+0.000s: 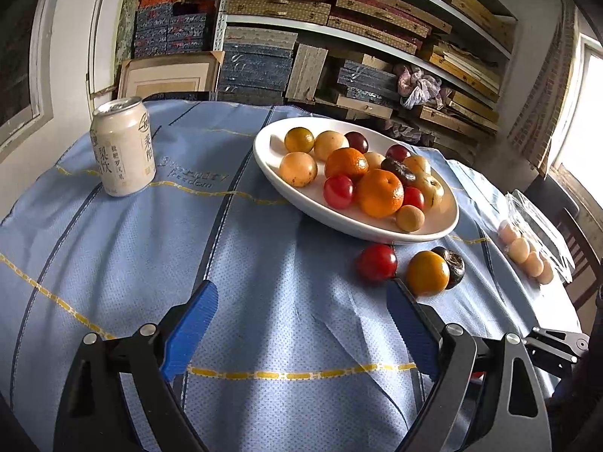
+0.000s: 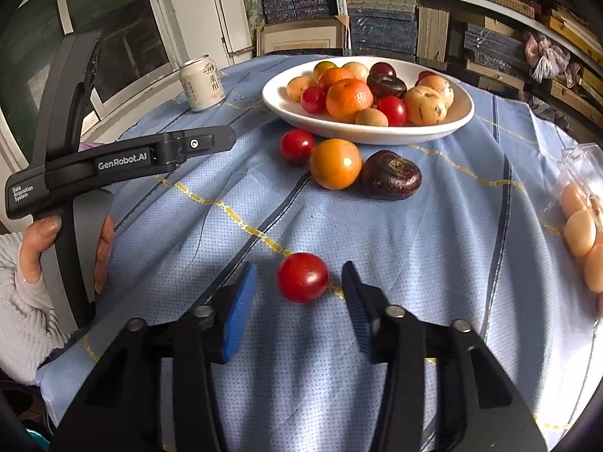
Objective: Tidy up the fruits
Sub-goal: 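Grasp a red tomato with the right tool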
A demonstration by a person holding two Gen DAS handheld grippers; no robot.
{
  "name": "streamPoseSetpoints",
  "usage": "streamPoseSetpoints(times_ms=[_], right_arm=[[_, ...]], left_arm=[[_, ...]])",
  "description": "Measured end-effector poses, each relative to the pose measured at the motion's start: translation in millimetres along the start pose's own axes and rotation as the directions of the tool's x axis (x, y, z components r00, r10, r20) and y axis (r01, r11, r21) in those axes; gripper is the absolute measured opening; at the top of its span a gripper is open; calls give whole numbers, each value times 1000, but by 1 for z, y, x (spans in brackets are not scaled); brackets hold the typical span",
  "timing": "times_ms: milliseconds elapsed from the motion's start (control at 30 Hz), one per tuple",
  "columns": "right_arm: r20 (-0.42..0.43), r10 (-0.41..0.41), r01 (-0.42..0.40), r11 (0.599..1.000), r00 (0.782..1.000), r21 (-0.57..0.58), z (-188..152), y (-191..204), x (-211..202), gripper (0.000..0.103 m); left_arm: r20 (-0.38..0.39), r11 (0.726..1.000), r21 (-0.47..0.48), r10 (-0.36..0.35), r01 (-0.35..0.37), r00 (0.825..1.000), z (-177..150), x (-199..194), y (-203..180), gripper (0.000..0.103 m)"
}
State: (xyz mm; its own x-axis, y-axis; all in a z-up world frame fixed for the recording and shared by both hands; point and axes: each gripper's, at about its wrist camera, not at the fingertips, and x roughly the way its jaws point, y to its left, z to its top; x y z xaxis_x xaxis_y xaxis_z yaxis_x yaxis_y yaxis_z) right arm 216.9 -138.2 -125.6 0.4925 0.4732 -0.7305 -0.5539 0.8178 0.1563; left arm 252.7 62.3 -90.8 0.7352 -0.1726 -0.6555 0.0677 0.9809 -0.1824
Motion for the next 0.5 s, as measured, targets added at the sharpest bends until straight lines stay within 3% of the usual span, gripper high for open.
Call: streamPoseSetpoints(times_ms=[133,333,500], right_arm=[[-3,-10,10,1000,1000,-5,0,2,1,26],[-5,0,0,1000,1000,-1,0,2,1,27],[-5,7,-7,1000,1000,2,1,1,2,28]], left_arm=[[2,999,40,13,-14,1000,-1,0,-8,92],[-2,982,179,67,-66,998,2,11,-39,92],[-11,978,200,71,-67,997,6,23,-49,92]])
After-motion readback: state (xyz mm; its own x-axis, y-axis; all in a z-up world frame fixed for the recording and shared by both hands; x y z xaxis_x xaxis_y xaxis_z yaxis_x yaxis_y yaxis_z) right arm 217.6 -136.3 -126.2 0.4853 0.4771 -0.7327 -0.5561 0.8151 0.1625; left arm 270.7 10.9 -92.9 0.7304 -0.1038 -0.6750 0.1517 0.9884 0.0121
